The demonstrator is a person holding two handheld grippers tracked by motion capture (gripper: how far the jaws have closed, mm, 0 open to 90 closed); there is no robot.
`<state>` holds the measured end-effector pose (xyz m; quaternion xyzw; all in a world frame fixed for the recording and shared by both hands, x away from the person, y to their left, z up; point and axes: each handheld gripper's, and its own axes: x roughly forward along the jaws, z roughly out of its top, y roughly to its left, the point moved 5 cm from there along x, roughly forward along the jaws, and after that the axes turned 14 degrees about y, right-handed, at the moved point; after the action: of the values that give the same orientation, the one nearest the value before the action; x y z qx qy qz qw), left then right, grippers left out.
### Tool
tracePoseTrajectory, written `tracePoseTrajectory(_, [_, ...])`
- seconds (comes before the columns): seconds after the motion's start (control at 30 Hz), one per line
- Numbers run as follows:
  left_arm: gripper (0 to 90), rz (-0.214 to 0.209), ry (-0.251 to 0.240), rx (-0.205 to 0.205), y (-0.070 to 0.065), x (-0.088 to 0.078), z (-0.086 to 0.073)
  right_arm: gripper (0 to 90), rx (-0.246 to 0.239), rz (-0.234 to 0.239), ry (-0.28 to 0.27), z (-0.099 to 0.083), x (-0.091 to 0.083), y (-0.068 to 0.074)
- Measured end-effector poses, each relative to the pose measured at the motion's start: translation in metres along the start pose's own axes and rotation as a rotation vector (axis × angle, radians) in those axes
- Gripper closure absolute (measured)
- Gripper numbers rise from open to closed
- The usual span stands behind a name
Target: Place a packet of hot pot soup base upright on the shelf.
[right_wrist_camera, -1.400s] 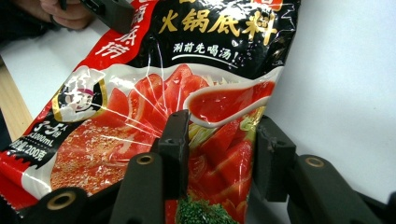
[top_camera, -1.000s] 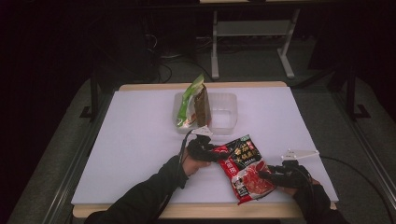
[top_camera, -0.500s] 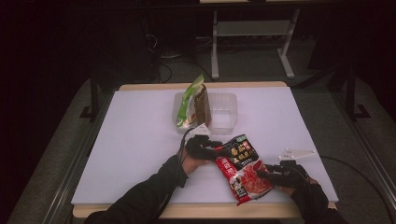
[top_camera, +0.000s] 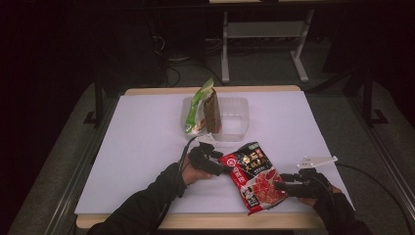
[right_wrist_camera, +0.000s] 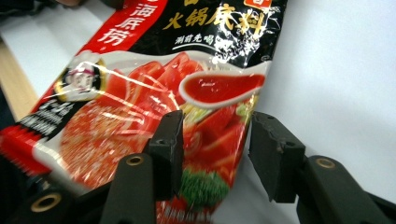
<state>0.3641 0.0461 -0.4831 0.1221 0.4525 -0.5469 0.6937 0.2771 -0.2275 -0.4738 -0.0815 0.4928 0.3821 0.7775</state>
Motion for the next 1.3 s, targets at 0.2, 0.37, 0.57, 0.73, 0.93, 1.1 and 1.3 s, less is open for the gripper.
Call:
tracePoseTrajectory(0.2, [23.1, -0.054, 0.004, -0.015, -0.001, 0.0, -0.002, 55.5, 0.037, 0.073, 0.063, -0.008, -0.007, 0.0])
tracePoseTrajectory(0.37, [23.2, -0.09, 0.002, -0.031, -0.005, 0.006, 0.0, 56.4, 0.081, 0.158, 0.101, -0.012, -0.006, -0.001])
tracePoseTrajectory(0.57, [23.4, -0.098, -0.002, -0.036, -0.009, 0.012, 0.003, 65.2, 0.105, 0.224, 0.105, -0.013, 0.002, -0.002])
tracePoseTrajectory(0.73, [25.4, -0.107, -0.009, -0.041, -0.011, 0.014, 0.006, 74.3, 0.061, 0.169, 0.079, -0.01, 0.003, 0.001])
tracePoseTrajectory(0.93, [27.2, -0.108, -0.016, -0.062, -0.01, 0.016, 0.008, 76.7, 0.021, 0.139, 0.041, -0.002, 0.011, 0.009])
tracePoseTrajectory(1.1, [43.8, -0.059, -0.091, -0.084, -0.006, 0.009, 0.009, 77.4, 0.008, 0.118, 0.006, 0.001, 0.013, 0.013])
tracePoseTrajectory(1.3, [65.4, -0.016, -0.209, -0.044, -0.001, -0.01, 0.014, 77.4, -0.041, 0.062, -0.062, 0.007, 0.011, 0.018])
